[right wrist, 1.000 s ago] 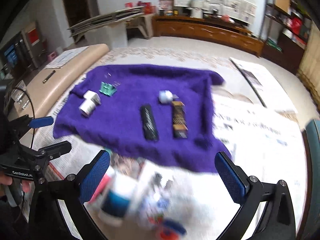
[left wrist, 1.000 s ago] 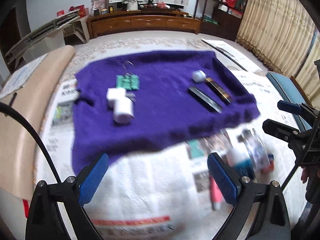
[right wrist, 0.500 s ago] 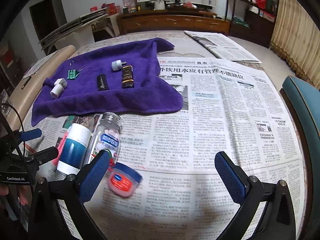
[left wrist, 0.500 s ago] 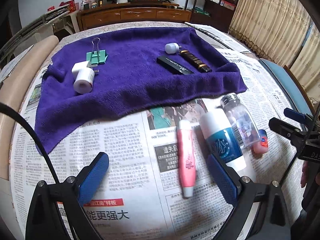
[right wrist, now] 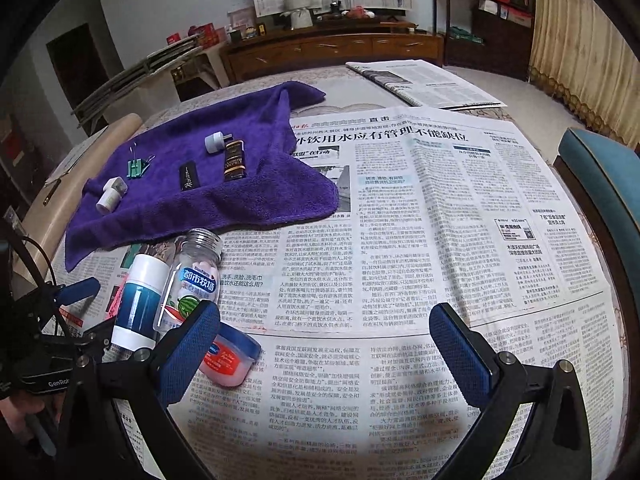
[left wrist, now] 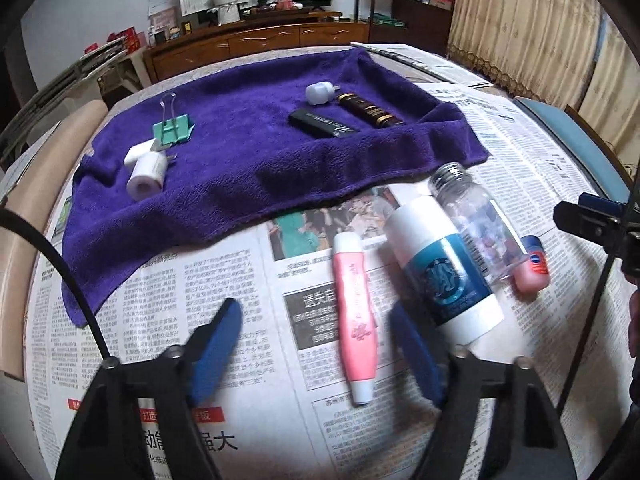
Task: Organize rigid objects
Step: 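Move the left tool to the pink marker and the right to the red Vaseline tin, then grasp the pink marker with the left tool while the right grasps the red Vaseline tin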
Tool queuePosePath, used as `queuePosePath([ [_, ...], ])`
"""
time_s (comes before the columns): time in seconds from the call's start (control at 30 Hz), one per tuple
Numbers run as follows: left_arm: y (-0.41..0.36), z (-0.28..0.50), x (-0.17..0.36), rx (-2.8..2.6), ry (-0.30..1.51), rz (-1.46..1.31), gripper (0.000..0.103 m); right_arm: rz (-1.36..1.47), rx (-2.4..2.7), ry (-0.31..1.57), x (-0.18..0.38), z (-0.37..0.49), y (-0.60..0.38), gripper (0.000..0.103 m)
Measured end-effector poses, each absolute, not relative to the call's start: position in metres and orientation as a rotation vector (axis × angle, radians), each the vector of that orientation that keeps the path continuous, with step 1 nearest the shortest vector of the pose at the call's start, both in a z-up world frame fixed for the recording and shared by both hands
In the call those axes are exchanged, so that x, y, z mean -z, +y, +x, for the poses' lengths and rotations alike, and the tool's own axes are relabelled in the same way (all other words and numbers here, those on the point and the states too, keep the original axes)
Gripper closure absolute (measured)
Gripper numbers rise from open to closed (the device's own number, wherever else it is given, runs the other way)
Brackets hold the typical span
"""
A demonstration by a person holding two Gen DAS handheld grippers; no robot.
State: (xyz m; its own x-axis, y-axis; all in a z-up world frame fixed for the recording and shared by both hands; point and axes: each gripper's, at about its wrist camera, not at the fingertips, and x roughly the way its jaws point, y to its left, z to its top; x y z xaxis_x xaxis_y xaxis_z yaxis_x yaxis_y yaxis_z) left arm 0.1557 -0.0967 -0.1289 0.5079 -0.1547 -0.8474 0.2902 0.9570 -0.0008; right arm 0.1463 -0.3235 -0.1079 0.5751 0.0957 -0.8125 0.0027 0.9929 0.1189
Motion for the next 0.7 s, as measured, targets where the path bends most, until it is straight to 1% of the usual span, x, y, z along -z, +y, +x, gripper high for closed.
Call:
queuePosePath([
  [0.03, -0.097, 0.155, 0.128, 0.272, 1.001, 0.148, 0.038, 0.111, -0.051, 0.959, 0.108, 0.145, -0.324, 0.0],
  [0.07, -0.097, 0.155, 0.127, 0.273, 0.999, 0.147, 0.042, 0.112, -0.051, 0.96, 0.108, 0.144, -0.325, 0.001],
  [0.1, -0.098, 0.155, 0.127, 0.274, 0.995, 0.147, 0.05, 0.113, -0.054, 0.96, 0.108, 0.144, -0.325, 0.001],
  [0.13, -0.099, 0.154, 0.126, 0.276, 0.989, 0.148, 0.055, 0.113, -0.056, 0.962, 0.108, 0.143, -0.326, 0.002],
  [0.17, -0.099, 0.154, 0.125, 0.283, 0.984, 0.146, 0.065, 0.111, -0.061, 0.964, 0.108, 0.142, -0.325, 0.002],
  [0.2, -0.101, 0.154, 0.125, 0.283, 0.981, 0.148, 0.07, 0.107, -0.065, 0.964, 0.108, 0.142, -0.324, 0.002],
  [0.23, -0.102, 0.154, 0.125, 0.289, 0.977, 0.15, 0.072, 0.101, -0.067, 0.964, 0.108, 0.141, -0.322, 0.002],
  [0.27, -0.102, 0.154, 0.124, 0.295, 0.974, 0.151, 0.081, 0.095, -0.069, 0.964, 0.108, 0.14, -0.321, 0.002],
  [0.3, -0.103, 0.153, 0.124, 0.305, 0.97, 0.154, 0.086, 0.09, -0.073, 0.963, 0.108, 0.138, -0.319, 0.002],
  [0.47, -0.1, 0.152, 0.124, 0.328, 0.968, 0.148, 0.087, 0.055, -0.109, 0.97, 0.114, 0.131, -0.298, 0.004],
  [0.53, -0.099, 0.152, 0.123, 0.33, 0.969, 0.149, 0.087, 0.03, -0.114, 0.974, 0.118, 0.13, -0.286, 0.011],
  [0.67, -0.098, 0.153, 0.123, 0.34, 0.972, 0.147, 0.087, -0.015, -0.11, 1.008, 0.132, 0.129, -0.265, 0.015],
  [0.7, -0.096, 0.153, 0.123, 0.342, 0.974, 0.142, 0.087, -0.025, -0.108, 1.015, 0.135, 0.129, -0.263, 0.02],
])
